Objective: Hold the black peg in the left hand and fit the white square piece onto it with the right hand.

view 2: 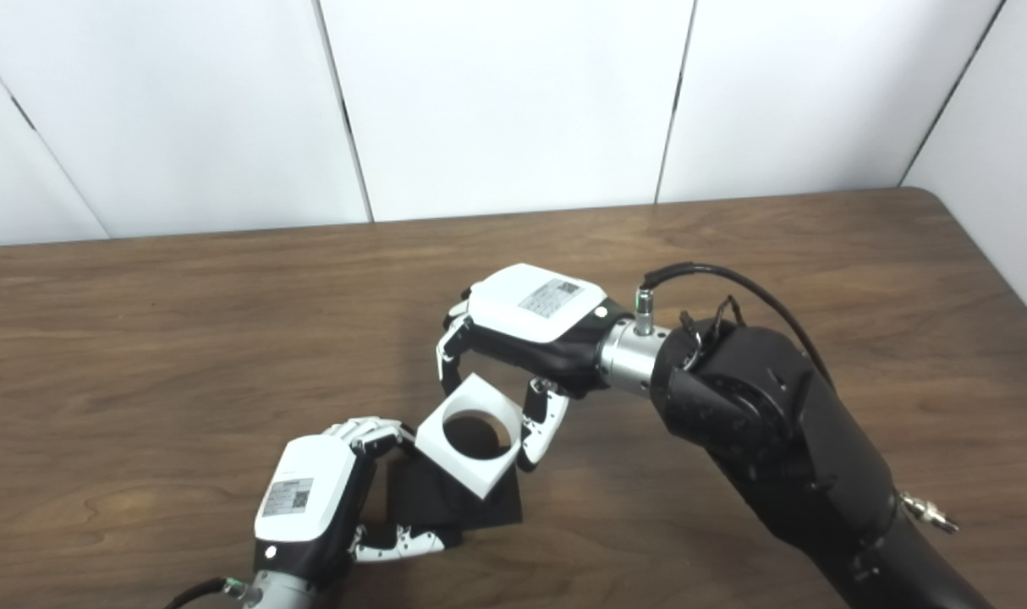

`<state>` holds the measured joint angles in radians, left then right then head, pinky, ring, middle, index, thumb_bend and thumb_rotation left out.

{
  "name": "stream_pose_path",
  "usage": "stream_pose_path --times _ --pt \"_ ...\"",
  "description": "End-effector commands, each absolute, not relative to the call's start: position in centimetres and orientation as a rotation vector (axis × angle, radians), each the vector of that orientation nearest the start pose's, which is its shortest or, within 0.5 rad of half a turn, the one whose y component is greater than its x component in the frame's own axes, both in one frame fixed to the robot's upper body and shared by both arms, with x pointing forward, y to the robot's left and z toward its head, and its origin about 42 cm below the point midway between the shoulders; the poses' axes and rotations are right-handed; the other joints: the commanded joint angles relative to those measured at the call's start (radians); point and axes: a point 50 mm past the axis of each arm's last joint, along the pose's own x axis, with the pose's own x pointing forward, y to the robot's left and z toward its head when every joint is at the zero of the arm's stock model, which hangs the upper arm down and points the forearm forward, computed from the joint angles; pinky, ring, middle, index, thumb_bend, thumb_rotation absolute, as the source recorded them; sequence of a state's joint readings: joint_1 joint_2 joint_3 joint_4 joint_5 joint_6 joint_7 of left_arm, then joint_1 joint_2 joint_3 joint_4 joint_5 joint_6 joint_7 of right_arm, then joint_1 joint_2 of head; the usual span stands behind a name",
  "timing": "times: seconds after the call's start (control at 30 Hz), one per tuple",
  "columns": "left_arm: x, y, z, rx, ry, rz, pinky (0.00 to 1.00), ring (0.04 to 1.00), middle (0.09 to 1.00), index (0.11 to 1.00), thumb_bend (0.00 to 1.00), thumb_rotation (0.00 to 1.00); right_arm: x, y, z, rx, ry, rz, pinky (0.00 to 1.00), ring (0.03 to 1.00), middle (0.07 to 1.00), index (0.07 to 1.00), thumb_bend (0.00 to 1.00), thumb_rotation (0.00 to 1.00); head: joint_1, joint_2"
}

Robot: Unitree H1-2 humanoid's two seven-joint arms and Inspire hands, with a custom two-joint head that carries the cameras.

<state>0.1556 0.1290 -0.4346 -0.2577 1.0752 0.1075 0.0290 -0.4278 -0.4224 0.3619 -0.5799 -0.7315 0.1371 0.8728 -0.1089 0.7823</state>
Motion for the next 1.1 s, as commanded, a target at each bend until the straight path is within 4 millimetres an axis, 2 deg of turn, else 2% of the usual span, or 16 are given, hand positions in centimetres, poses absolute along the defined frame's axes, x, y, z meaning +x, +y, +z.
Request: stream_pose_path --times 0.0,0.4,1.07 --pt "20.5 14.3 10.6 1.125 -0.140 -0.313 0.73 0.768 0.724 0.490 0.51 0.05 30.7 -16.7 31.1 -1.404 -0.531 0.765 0.94 0.863 0.717 0.482 0.52 0.13 0.000 0.002" --pt "20.6 14.2 10.7 1.126 -0.134 -0.312 0.73 0.770 0.724 0.490 0.51 0.05 30.4 -16.5 30.5 -1.412 -0.517 0.786 0.95 0.862 0.712 0.481 0.52 0.13 0.002 0.004" --pt "20.7 14.0 10.9 1.125 -0.135 -0.311 0.74 0.770 0.724 0.490 0.51 0.05 29.6 -14.9 29.5 -1.398 -0.517 0.829 0.97 0.876 0.726 0.481 0.52 0.13 0.010 0.009"
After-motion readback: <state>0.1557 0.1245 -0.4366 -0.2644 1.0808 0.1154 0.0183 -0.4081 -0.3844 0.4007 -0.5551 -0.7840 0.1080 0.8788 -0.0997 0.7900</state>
